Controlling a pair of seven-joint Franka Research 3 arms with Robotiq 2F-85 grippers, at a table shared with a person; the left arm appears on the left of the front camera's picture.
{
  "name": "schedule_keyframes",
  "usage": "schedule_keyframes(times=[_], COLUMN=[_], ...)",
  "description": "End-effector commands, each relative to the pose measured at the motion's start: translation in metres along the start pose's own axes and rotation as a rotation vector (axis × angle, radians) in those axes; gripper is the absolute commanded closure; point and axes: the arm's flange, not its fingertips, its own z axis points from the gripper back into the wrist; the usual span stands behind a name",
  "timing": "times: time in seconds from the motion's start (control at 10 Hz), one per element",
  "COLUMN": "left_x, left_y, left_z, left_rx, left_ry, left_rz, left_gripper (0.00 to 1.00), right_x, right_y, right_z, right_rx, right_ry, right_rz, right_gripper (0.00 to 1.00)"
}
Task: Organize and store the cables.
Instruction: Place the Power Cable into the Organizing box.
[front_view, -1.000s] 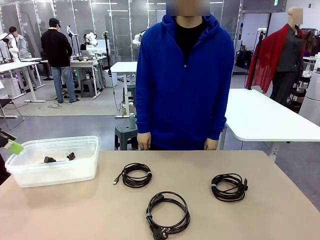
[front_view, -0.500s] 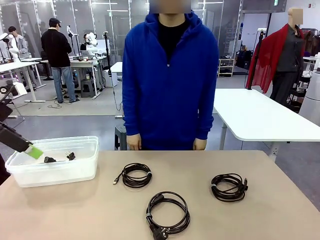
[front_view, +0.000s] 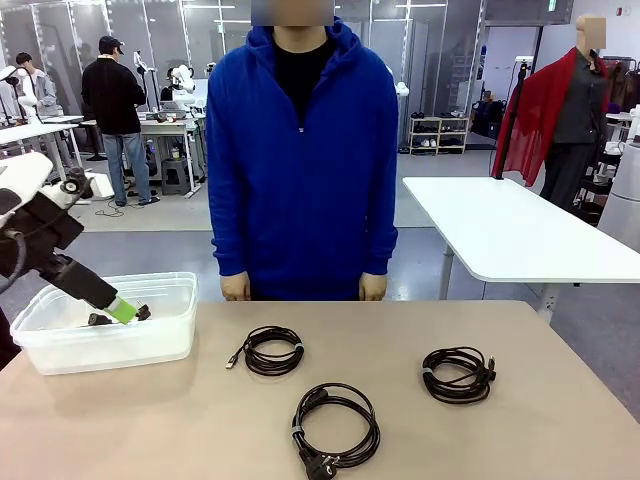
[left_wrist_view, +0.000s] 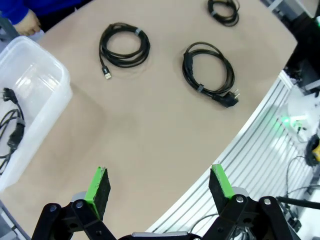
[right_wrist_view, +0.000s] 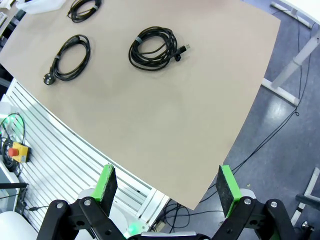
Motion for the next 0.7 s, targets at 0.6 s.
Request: schedule_keyframes(times=[0.6], left_x=[-0.056], left_y=[-0.029], left_z=[-0.051], left_rx=[0.051], left_ry=[0.038], left_rz=[0.061], left_gripper=[0.00], right_x=[0.000], right_y=[0.000], right_z=[0.000], right_rx=[0.000], right_ry=[0.000], right_rz=[0.000], right_gripper=[0.00])
